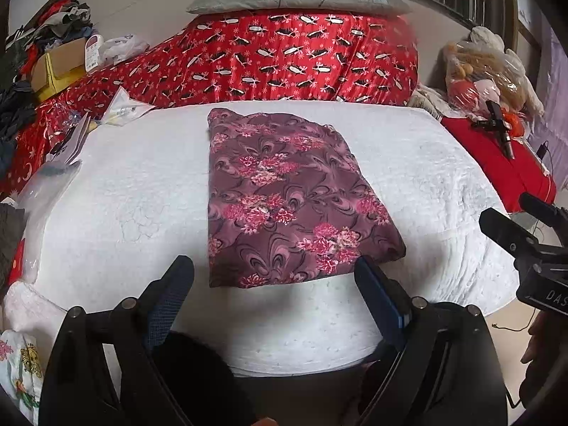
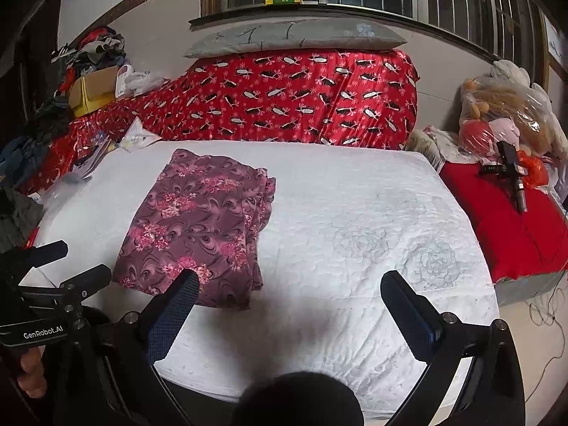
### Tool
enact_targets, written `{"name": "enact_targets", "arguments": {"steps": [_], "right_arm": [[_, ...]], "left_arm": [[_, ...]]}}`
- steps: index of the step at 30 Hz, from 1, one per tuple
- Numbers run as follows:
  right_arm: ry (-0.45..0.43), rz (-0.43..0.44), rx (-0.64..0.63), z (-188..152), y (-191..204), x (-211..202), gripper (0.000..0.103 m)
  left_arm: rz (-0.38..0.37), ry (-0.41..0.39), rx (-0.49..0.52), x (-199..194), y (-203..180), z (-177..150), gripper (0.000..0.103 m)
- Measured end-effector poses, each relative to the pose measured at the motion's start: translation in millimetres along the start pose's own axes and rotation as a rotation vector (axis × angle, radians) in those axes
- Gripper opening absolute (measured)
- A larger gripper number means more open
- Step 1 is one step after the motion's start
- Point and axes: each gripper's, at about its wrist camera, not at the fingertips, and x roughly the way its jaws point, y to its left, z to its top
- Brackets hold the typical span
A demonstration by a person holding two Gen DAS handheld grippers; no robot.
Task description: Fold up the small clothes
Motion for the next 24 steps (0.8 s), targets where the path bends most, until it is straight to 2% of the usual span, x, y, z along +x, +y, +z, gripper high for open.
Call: {"name": "enact_targets", "arguments": {"steps": [13,24], "right_arm": [[-0.007,0.0,0.002,-2.4,1.6,-2.8,0.103],[-0.016,0.001,0.018,-3.2,1.8,-8.2,0.103]], "left_arm": [[-0.038,-0.018,0.003,-9.5,-5.6,0.1,0.093],[-0.029,-0.034,0.014,-17.7,-13.0,0.6,0.093]]}}
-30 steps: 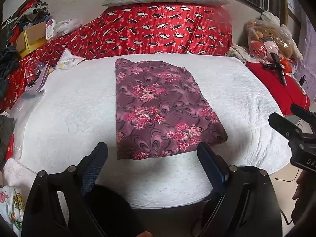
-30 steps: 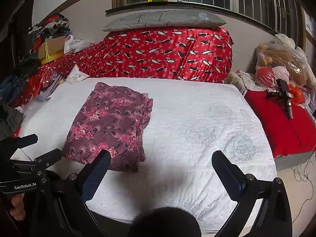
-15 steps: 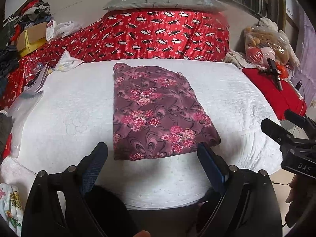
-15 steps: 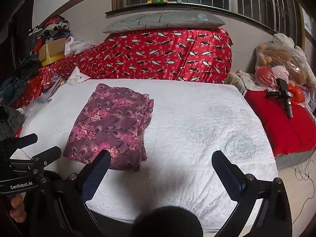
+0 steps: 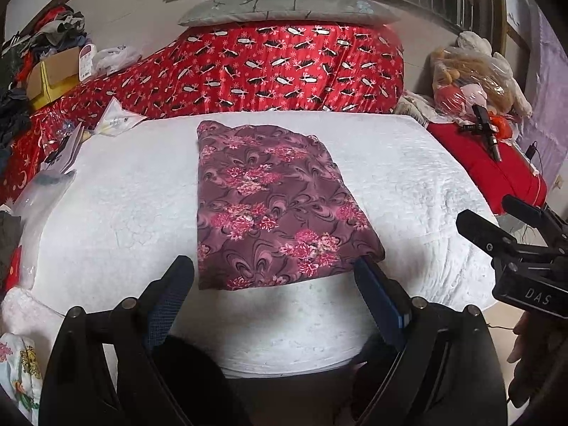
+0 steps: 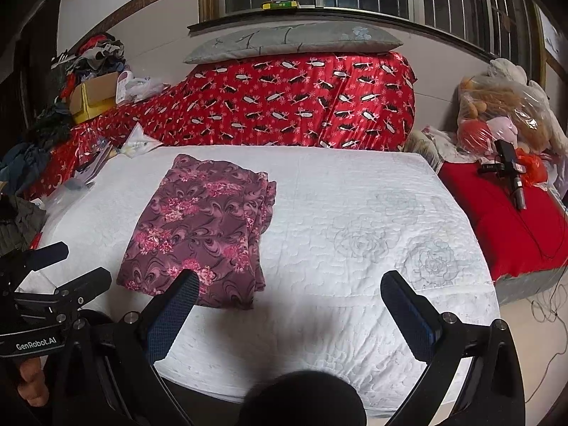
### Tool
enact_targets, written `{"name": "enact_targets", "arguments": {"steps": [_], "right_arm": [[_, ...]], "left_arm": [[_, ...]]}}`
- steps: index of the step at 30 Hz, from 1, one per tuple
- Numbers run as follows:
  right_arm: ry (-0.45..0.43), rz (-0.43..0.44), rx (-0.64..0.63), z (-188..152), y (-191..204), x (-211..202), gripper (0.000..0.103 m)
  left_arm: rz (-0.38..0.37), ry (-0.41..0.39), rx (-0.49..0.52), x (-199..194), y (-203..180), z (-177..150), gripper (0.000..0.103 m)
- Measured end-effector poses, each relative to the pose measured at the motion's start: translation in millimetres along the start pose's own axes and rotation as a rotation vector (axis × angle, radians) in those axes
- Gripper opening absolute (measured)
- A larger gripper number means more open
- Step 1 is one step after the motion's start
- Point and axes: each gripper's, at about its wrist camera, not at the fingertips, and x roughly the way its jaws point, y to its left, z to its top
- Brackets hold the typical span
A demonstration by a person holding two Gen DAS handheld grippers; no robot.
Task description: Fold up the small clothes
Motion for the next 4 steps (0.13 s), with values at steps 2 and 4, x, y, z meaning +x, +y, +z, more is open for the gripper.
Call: {"name": "enact_targets", "arguments": {"steps": [2,4], "right_arm": [[0.0,0.001,0.004,1.0,-1.1,-0.4,0.103],[-0.001,-0.001,0.003,0.9,-1.2,-0.8,0.103]], "left_arm": [[0.003,0.002,0.001,-0.1,-0.1,0.3,0.093],[0.007,0.007,-0.003,0.1,0.3,0.5,0.093]]}}
